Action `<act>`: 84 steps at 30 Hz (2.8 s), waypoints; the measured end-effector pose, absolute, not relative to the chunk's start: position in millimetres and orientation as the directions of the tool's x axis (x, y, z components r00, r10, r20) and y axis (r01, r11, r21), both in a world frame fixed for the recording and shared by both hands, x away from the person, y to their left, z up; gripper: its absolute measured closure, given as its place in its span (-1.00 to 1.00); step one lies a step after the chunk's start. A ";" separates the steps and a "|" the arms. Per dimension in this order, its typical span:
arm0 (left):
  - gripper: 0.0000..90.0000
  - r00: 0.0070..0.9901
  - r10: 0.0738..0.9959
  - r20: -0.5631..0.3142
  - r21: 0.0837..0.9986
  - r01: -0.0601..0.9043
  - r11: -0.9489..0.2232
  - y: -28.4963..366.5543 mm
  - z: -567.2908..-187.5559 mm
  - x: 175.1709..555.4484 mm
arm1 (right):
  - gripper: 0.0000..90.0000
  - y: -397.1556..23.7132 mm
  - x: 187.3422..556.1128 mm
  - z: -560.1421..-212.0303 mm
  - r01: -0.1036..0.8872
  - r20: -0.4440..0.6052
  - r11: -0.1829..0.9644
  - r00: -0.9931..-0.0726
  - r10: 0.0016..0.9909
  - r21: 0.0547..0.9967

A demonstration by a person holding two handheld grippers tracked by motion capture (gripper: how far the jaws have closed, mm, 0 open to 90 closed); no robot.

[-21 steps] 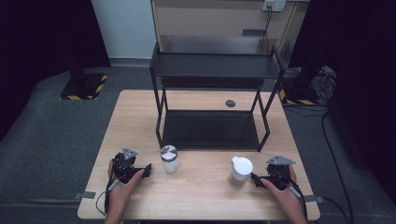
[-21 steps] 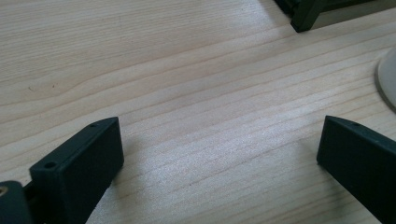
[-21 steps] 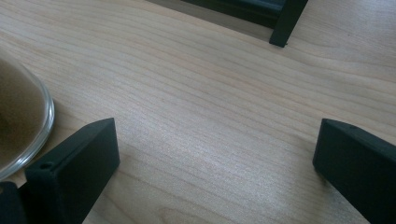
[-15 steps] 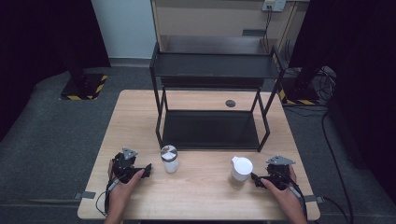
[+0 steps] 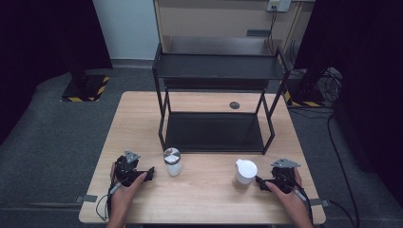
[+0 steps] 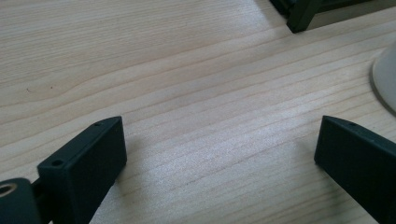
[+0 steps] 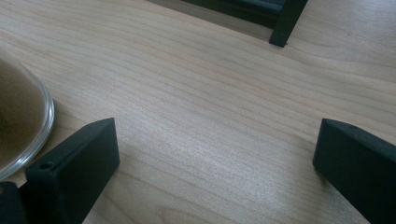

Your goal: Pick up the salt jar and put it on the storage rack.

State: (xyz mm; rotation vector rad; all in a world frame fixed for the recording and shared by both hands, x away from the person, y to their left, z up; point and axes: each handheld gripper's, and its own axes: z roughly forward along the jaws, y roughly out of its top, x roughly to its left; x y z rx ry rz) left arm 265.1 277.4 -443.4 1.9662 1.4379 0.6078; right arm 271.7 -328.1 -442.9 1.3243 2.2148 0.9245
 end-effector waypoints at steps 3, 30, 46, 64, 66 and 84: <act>-0.95 0.311 0.950 0.006 0.713 0.664 -0.223 274.7 -440.8 263.1 | -0.98 -328.1 271.7 -442.9 0.618 -0.002 0.333 -0.473 0.881 0.712; -0.94 0.449 0.894 -0.015 0.740 0.607 -0.292 258.2 -414.1 245.5 | -0.98 -328.2 271.8 -442.9 0.618 -0.002 0.333 -0.473 0.881 0.712; -0.95 0.512 0.859 0.005 0.738 0.577 -0.349 239.4 -413.3 245.5 | -0.98 -328.2 271.8 -442.9 0.618 -0.002 0.333 -0.473 0.881 0.712; -0.95 0.562 0.826 0.028 0.753 0.532 -0.387 226.7 -418.0 245.8 | -0.98 -328.2 271.8 -442.9 0.618 -0.002 0.333 -0.473 0.881 0.712; -0.95 0.562 0.827 0.031 0.752 0.532 -0.390 225.0 -418.5 245.8 | -0.98 -328.4 271.9 -442.9 0.618 -0.002 0.334 -0.474 0.881 0.712; -0.93 0.546 0.837 0.022 0.740 0.555 -0.381 217.0 -417.6 250.9 | -0.98 -328.6 271.9 -442.9 0.618 -0.002 0.334 -0.474 0.880 0.712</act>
